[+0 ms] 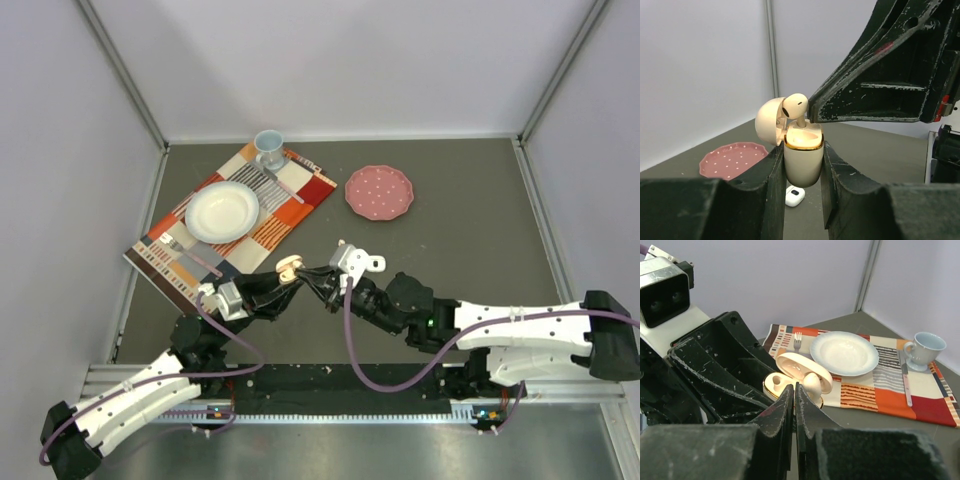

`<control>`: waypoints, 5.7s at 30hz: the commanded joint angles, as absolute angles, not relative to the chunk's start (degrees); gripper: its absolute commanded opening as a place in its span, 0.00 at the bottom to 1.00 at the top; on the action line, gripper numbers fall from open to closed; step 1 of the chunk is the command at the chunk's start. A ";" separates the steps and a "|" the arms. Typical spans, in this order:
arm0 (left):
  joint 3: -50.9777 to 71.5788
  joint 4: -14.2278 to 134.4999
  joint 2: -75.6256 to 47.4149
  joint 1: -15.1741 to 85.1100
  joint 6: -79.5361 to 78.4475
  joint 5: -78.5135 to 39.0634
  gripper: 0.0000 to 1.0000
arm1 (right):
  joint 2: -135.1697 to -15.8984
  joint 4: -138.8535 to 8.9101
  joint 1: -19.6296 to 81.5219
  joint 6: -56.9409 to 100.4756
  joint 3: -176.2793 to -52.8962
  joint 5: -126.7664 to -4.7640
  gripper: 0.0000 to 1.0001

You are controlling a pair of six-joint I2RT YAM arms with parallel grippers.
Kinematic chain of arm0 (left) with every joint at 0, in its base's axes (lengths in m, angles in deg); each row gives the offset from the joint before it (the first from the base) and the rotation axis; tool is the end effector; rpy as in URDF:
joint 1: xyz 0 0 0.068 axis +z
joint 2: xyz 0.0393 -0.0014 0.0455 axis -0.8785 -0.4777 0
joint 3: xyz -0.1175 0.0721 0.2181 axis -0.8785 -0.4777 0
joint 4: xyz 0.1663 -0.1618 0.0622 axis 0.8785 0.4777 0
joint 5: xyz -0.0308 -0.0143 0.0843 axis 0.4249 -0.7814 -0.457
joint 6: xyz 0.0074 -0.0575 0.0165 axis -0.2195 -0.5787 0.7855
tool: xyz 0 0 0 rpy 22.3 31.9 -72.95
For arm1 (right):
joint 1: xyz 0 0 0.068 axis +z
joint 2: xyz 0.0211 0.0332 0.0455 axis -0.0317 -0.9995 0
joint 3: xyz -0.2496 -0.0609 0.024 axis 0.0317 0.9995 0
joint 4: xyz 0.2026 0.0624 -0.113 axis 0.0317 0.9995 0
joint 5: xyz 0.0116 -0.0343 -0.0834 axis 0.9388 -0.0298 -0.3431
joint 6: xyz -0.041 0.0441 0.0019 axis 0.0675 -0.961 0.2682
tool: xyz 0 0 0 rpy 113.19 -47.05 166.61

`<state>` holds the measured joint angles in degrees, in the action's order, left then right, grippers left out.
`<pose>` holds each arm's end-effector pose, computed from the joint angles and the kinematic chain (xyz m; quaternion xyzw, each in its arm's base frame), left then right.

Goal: Insert the wireless bluetooth earbuds into the charging case
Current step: Adjust the right earbud in the right side groove of the charging case.

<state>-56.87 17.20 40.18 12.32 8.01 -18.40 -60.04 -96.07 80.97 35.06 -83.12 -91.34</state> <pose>0.0738 -0.0967 0.2560 0.2645 0.4377 -0.4155 0.7522 0.0627 0.2537 0.3331 -0.3486 0.5508 0.3639 0.6654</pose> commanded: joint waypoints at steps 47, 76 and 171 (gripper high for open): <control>-55.63 14.87 40.21 12.34 7.17 -16.47 0.00 | -60.02 -91.23 78.37 34.55 -89.84 -89.15 0.27; -55.63 14.43 40.12 12.42 7.17 -16.91 0.00 | -57.21 -86.92 78.28 42.56 -88.52 -84.65 0.45; -55.19 18.03 42.93 12.42 8.66 -15.77 0.00 | -49.48 -77.60 72.66 46.25 -86.59 -78.41 0.68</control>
<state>-56.85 20.79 42.06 12.30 8.03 -14.23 -52.21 -71.79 73.30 48.02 -88.73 -73.68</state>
